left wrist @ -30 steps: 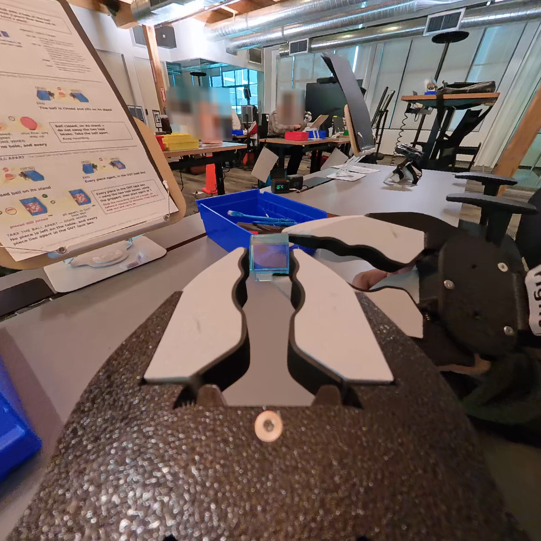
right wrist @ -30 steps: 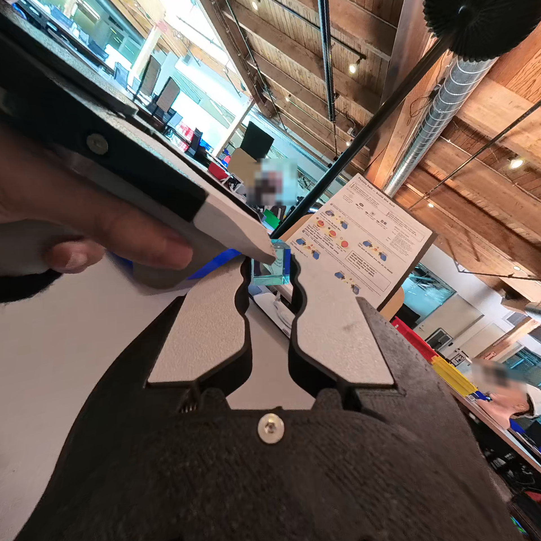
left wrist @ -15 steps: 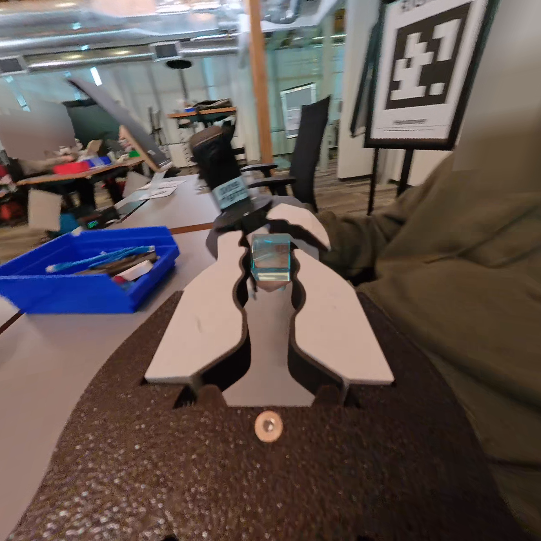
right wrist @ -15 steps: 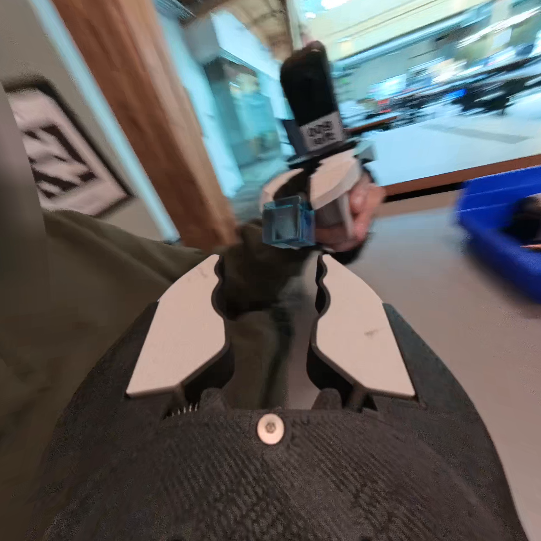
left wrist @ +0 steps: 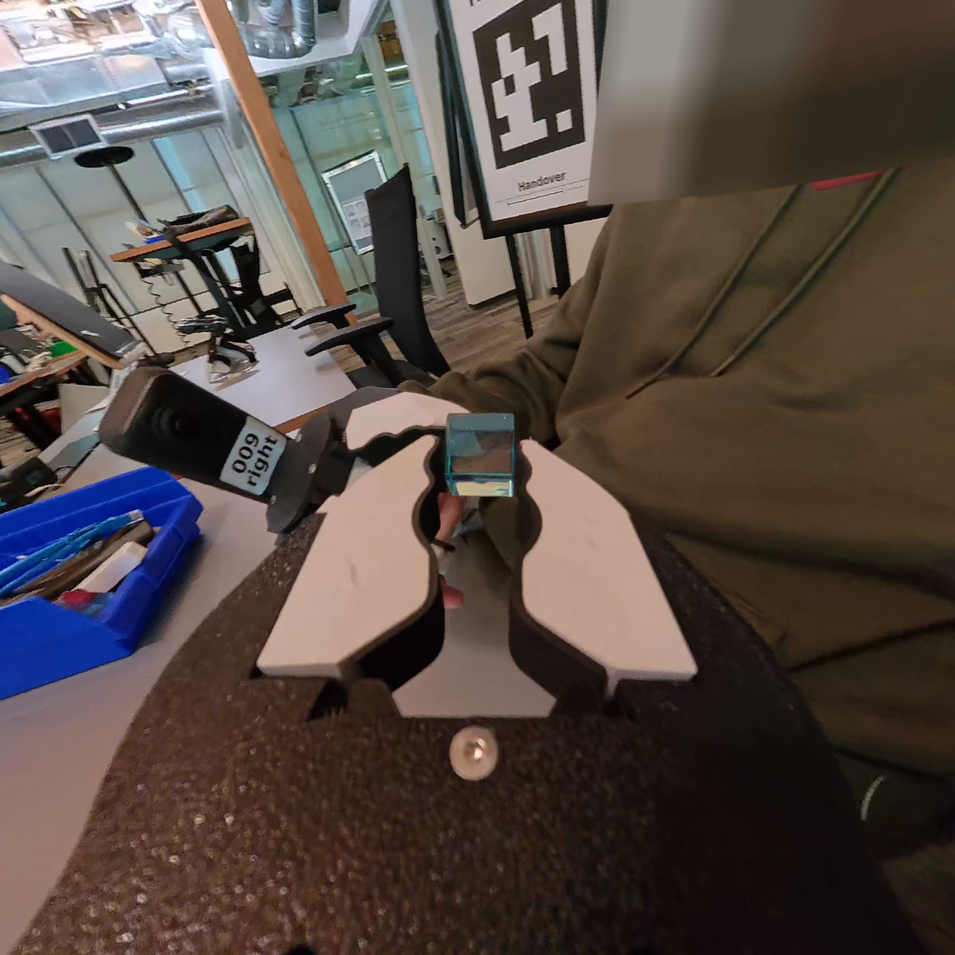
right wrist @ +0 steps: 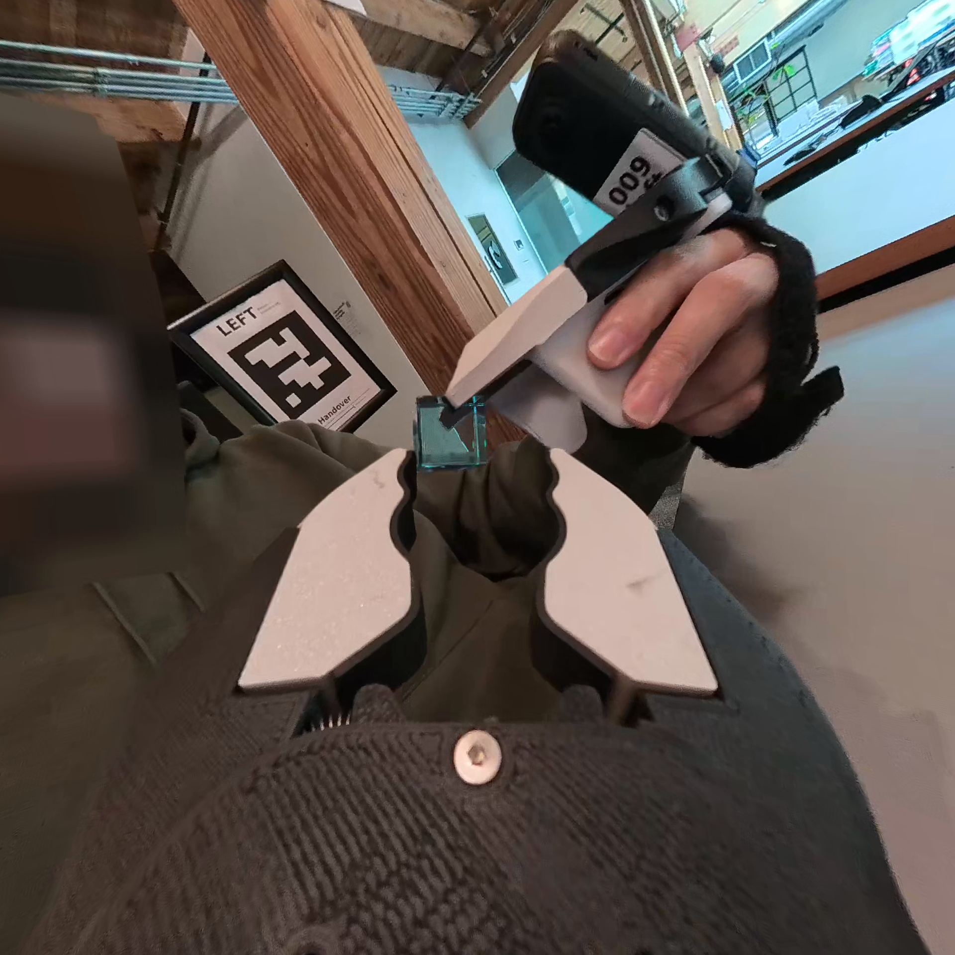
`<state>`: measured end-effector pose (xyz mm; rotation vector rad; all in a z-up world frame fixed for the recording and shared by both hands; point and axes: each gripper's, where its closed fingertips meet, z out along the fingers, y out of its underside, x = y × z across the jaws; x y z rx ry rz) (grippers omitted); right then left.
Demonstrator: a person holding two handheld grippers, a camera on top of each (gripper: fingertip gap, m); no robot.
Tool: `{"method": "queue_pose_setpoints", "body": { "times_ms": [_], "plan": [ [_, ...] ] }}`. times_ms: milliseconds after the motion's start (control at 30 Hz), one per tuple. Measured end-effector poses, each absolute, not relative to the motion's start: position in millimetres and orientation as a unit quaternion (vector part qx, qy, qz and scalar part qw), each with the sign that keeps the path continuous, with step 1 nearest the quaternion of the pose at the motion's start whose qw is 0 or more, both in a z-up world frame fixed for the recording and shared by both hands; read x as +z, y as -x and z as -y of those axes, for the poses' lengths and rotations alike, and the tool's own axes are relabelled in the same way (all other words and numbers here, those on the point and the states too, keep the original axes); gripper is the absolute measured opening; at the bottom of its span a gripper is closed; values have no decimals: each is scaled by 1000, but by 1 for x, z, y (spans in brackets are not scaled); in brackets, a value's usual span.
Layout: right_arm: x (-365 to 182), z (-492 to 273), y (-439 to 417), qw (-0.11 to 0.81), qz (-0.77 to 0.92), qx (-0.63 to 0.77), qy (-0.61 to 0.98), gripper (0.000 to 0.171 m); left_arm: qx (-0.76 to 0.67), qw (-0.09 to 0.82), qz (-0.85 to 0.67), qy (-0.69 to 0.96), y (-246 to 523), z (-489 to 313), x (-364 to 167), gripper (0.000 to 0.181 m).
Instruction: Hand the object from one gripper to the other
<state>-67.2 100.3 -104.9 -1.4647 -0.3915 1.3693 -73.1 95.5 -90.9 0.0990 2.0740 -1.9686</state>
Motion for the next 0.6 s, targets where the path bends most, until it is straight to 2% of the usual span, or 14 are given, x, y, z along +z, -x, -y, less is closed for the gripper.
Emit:
{"method": "queue_pose_setpoints", "body": {
  "times_ms": [200,400,600],
  "plan": [
    [-116,-89,86,500,229,547,632,44,-668,86,-737,-50,84,-87,-103,25],
    [-117,-83,97,484,258,556,625,27,-661,49,-747,-60,88,-79,-112,25],
    [-110,-90,88,531,274,496,630,27,-667,98,-737,-51,81,-86,-104,26]
  ]
}}
